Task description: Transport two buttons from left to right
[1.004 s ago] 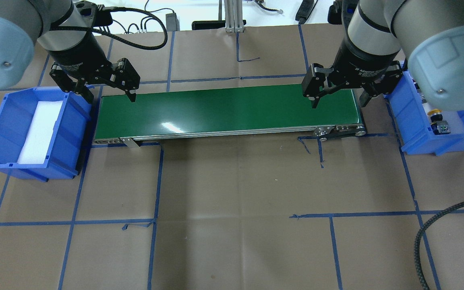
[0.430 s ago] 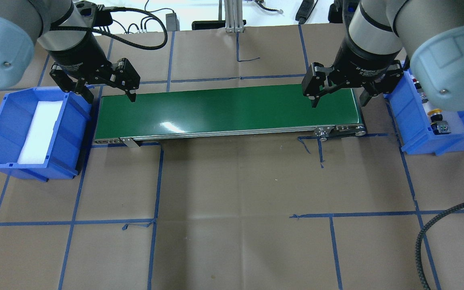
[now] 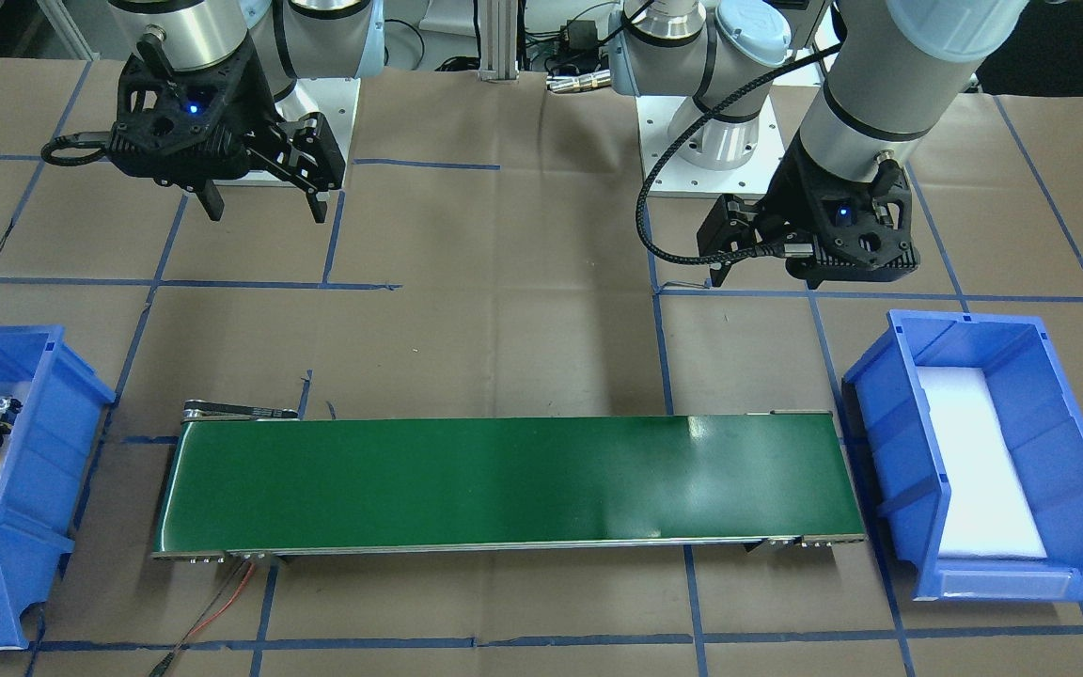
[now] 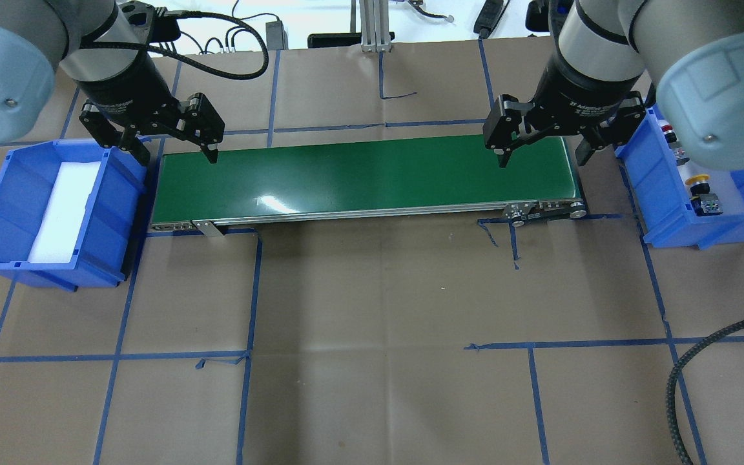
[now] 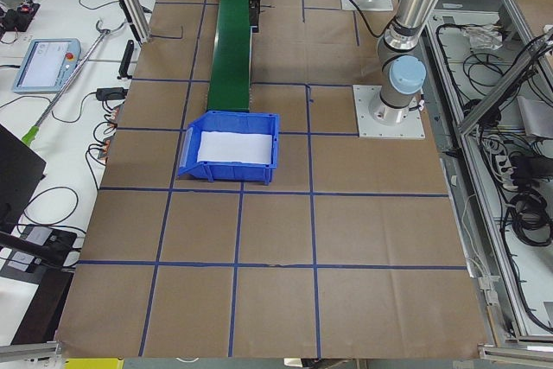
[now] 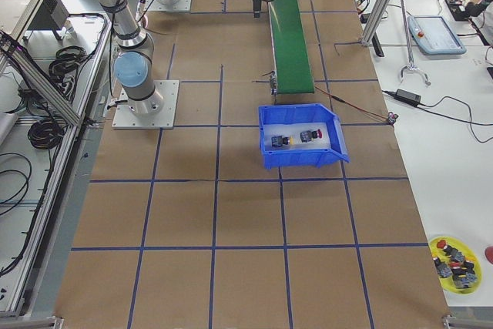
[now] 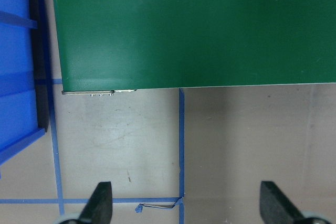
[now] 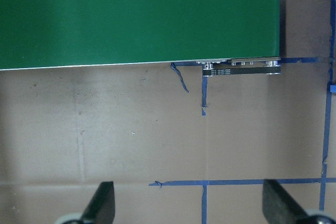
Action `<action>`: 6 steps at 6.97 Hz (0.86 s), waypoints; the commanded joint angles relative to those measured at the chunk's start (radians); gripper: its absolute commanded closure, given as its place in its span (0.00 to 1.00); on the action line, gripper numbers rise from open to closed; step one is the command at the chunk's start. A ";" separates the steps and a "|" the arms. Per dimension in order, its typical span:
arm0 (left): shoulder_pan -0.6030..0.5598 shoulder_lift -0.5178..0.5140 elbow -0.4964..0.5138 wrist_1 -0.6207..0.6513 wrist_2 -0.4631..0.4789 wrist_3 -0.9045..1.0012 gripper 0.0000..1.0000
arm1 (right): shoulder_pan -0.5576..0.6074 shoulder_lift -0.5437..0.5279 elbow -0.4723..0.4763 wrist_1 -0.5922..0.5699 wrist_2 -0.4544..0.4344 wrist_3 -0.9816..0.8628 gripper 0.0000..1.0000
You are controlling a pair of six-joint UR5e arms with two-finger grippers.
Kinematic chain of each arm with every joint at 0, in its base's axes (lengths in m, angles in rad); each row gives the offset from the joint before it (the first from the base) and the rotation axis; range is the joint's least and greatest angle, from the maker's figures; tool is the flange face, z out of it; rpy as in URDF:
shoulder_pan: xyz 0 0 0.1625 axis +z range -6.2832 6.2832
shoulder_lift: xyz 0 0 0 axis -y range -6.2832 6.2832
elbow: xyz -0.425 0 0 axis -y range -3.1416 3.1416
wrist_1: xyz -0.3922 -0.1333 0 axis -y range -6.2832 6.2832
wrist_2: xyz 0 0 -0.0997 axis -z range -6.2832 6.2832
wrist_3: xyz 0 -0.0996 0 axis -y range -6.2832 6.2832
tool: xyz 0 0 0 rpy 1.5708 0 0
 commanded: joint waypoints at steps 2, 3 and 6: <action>0.000 0.000 0.001 0.000 0.000 -0.002 0.00 | 0.001 0.005 -0.008 0.001 -0.002 0.000 0.00; 0.000 0.000 0.001 0.000 0.000 -0.002 0.00 | 0.001 0.007 -0.007 0.000 -0.003 0.000 0.00; 0.000 0.000 0.001 0.000 0.000 -0.002 0.00 | 0.001 0.008 -0.005 0.001 -0.003 0.000 0.00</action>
